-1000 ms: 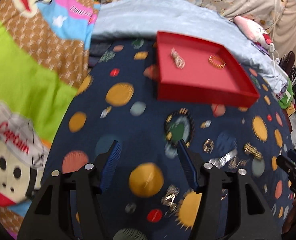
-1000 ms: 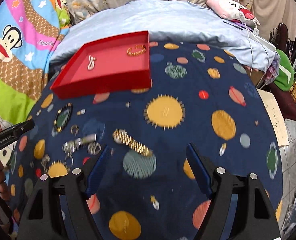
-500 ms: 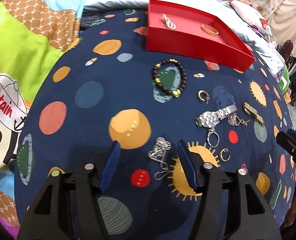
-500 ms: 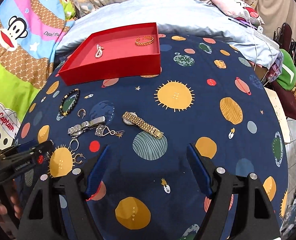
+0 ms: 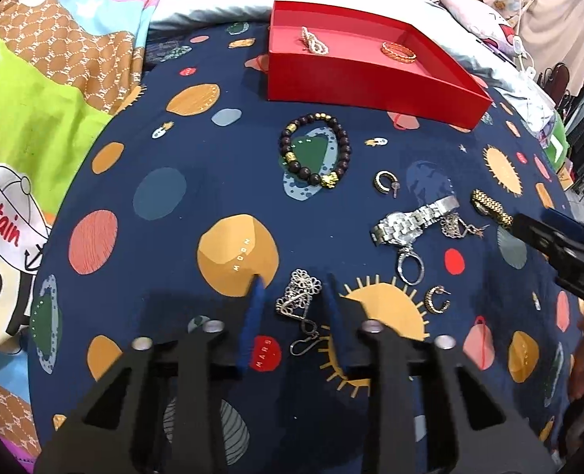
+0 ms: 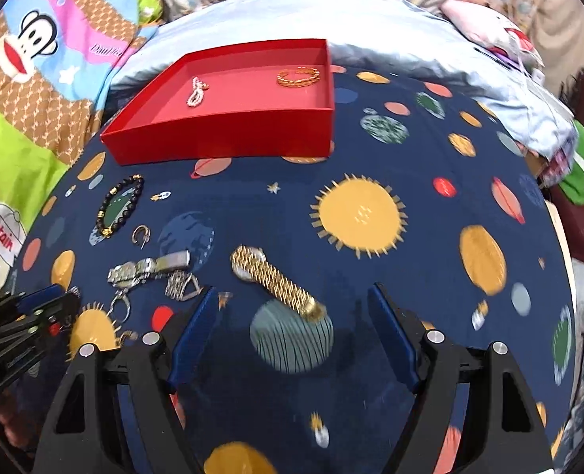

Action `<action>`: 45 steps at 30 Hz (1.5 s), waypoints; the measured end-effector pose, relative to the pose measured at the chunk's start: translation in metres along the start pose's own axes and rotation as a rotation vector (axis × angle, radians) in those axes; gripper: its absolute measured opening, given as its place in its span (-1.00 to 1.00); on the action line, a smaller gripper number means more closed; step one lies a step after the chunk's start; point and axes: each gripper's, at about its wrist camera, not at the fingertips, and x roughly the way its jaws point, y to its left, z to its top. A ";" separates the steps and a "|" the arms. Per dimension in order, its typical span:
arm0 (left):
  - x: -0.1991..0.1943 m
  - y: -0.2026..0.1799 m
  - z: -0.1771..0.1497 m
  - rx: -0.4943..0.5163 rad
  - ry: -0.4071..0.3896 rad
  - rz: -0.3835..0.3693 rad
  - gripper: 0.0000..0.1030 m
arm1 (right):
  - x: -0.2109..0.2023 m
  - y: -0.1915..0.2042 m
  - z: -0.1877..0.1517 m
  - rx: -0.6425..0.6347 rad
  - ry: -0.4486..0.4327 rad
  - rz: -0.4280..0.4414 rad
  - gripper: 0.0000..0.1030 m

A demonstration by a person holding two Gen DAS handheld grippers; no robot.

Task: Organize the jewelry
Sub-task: 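Grasp the silver filigree pendant with the left tool while the right tool grasps the gold watch, then carry the pendant and gold watch into the red tray and open both tools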

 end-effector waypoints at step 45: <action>-0.047 -0.004 0.011 -0.024 -0.010 -0.161 -0.96 | -0.072 -0.013 0.011 0.115 -0.065 0.175 -0.80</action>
